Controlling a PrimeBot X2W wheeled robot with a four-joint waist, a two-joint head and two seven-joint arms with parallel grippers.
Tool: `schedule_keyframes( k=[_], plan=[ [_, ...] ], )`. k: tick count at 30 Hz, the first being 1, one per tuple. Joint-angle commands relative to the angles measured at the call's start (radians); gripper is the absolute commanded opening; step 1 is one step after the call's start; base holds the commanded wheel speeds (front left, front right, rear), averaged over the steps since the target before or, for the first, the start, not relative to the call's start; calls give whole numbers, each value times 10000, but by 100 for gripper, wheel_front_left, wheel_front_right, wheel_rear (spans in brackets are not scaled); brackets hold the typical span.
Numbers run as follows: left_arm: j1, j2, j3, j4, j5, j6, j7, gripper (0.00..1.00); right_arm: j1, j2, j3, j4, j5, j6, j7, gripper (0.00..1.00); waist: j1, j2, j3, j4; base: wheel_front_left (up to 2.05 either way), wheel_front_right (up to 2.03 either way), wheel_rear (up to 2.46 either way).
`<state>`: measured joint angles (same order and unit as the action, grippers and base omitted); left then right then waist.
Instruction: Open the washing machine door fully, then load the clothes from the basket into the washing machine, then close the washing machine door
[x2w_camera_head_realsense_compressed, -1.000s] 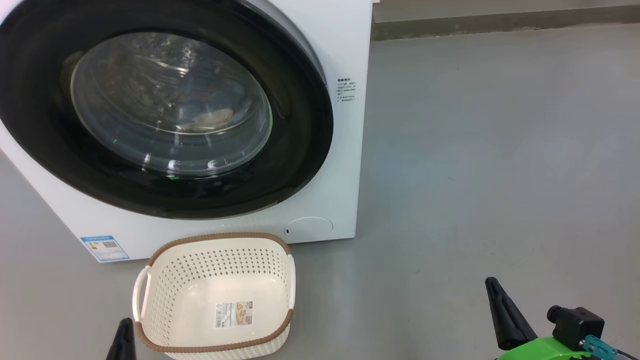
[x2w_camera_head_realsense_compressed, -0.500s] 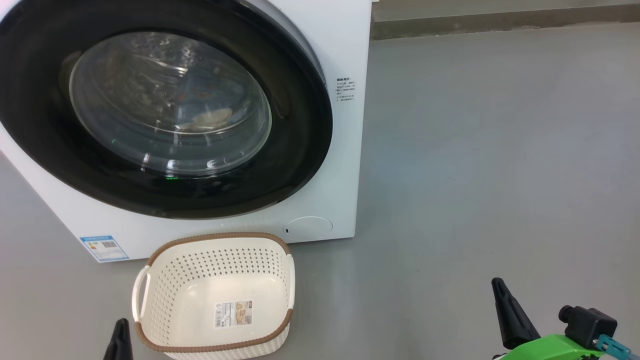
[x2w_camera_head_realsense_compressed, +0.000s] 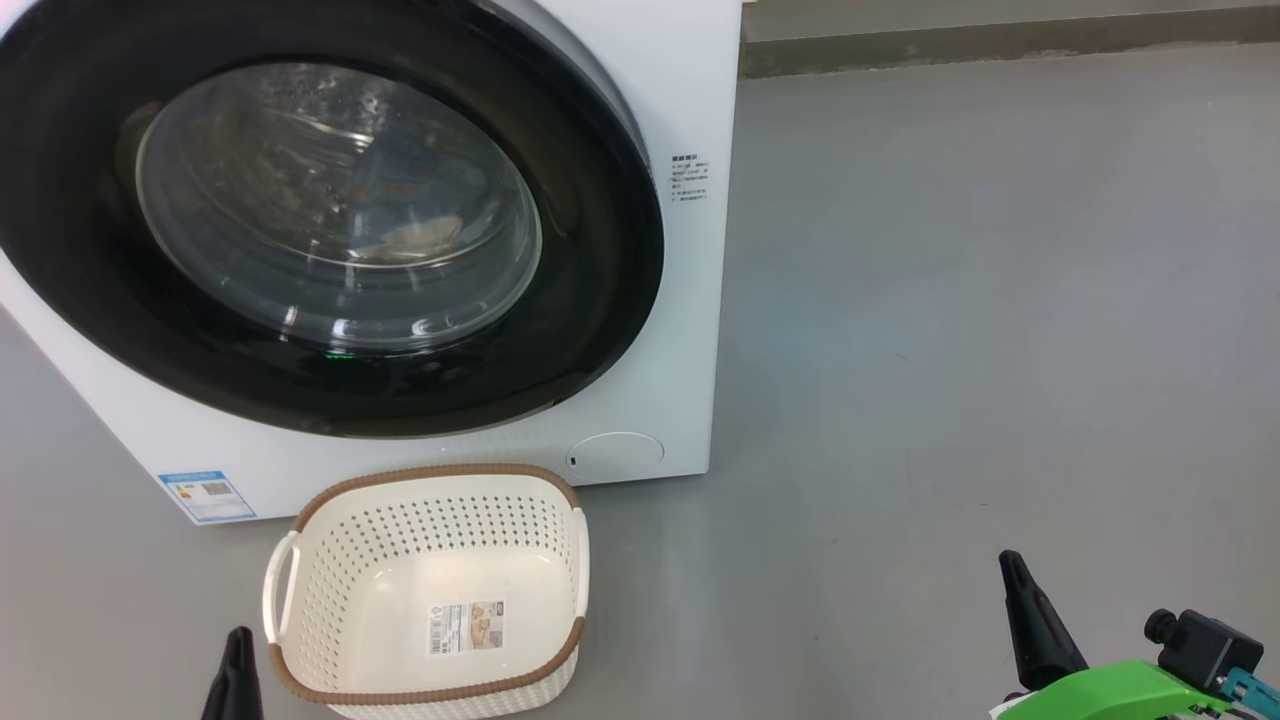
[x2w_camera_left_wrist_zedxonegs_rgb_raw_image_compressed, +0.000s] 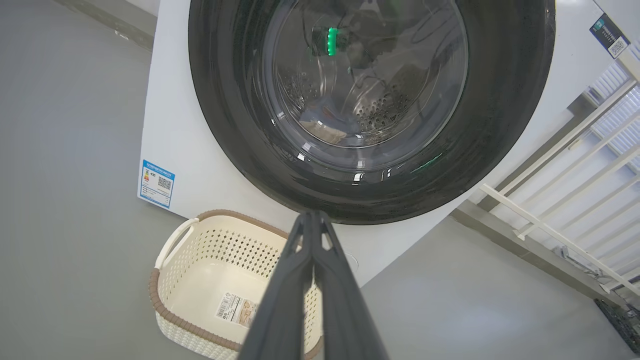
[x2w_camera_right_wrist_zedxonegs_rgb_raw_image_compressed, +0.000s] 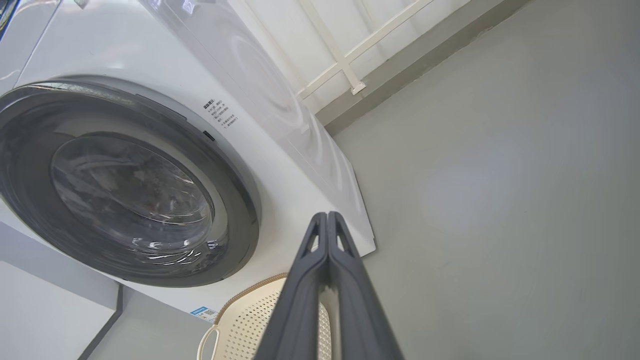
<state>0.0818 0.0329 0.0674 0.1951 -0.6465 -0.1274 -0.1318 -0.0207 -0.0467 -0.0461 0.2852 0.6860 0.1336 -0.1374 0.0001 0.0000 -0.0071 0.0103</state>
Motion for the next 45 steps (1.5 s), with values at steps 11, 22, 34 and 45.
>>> schedule_keyframes(
  k=[11, 22, 34, 45],
  plan=[
    [-649, 164, 217, -95, -1467, -14, 361, 0, -432, -37, -68, -294, 1382, -12, 380, 0, -1, 0, 14, -14, 0, 0, 0],
    [-822, 166, 252, -13, -2593, -16, 651, 0, -493, -37, -153, -309, 2465, -14, 675, 0, -1, 0, 26, -26, 0, 0, 0],
    [-1029, 167, 295, 86, -3945, -20, 999, 0, -566, -37, -256, -328, 3766, -17, 1029, 0, -1, 0, 40, -41, 0, 0, 0],
    [-1219, 168, 334, 176, -5185, -22, 1318, 0, -633, -37, -351, -345, 4958, -20, 1354, 0, -1, 0, 54, -55, 0, 0, 0]
  ],
)
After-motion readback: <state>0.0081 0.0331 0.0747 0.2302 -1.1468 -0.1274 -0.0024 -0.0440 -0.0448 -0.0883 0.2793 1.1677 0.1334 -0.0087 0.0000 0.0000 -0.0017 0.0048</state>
